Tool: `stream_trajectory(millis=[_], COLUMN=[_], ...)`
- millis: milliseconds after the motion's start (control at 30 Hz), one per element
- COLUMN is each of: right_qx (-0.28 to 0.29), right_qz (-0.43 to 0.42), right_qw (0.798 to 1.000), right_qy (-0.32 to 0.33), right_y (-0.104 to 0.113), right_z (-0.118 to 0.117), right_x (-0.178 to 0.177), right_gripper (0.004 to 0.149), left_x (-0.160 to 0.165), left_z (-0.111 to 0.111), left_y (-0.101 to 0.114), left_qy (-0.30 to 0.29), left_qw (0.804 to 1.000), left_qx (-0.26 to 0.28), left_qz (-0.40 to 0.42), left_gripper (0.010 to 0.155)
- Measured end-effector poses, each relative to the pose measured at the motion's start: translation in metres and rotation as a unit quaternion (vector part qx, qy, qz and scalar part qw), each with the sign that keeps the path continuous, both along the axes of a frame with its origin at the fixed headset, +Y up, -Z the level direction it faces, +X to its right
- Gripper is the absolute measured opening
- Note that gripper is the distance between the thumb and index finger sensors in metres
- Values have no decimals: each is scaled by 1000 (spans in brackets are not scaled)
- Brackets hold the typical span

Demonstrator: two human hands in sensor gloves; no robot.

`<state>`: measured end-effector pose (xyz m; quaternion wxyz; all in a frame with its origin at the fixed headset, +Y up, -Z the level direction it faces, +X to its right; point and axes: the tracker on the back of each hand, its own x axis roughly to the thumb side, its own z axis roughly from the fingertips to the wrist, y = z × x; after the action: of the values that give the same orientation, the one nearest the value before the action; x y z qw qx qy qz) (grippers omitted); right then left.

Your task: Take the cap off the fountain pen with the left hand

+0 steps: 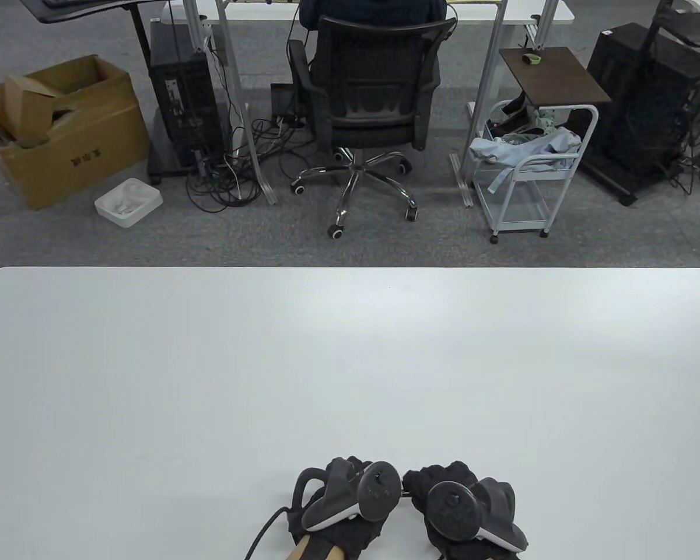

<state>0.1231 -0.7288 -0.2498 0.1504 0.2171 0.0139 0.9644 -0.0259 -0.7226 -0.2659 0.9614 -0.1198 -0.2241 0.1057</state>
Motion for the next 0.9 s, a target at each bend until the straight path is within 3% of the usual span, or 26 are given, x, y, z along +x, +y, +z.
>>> stream_trajectory(millis=[333, 533, 767, 833, 900], right_qx=[-47, 15, -11, -14, -17], right_qz=[-28, -3, -7, -10, 6], right_qw=[999, 1000, 1000, 999, 998], right_qy=[-2, 2, -10, -27, -57], right_y=[6, 11, 14, 14, 16], right_z=[-4, 4, 1, 0, -5], right_x=[12, 9, 11, 15, 35], right_gripper=[44, 44, 44, 44, 44], left_x=[9, 4, 6, 8, -3], left_z=[5, 0, 2, 2, 0], left_y=[2, 3, 4, 4, 3], left_qy=[-22, -18, -17, -10, 1], left_qw=[999, 999, 999, 999, 990], left_qx=[32, 6, 16, 37, 111], left_qz=[-4, 30, 30, 13, -82], left_gripper=[43, 43, 43, 42, 42])
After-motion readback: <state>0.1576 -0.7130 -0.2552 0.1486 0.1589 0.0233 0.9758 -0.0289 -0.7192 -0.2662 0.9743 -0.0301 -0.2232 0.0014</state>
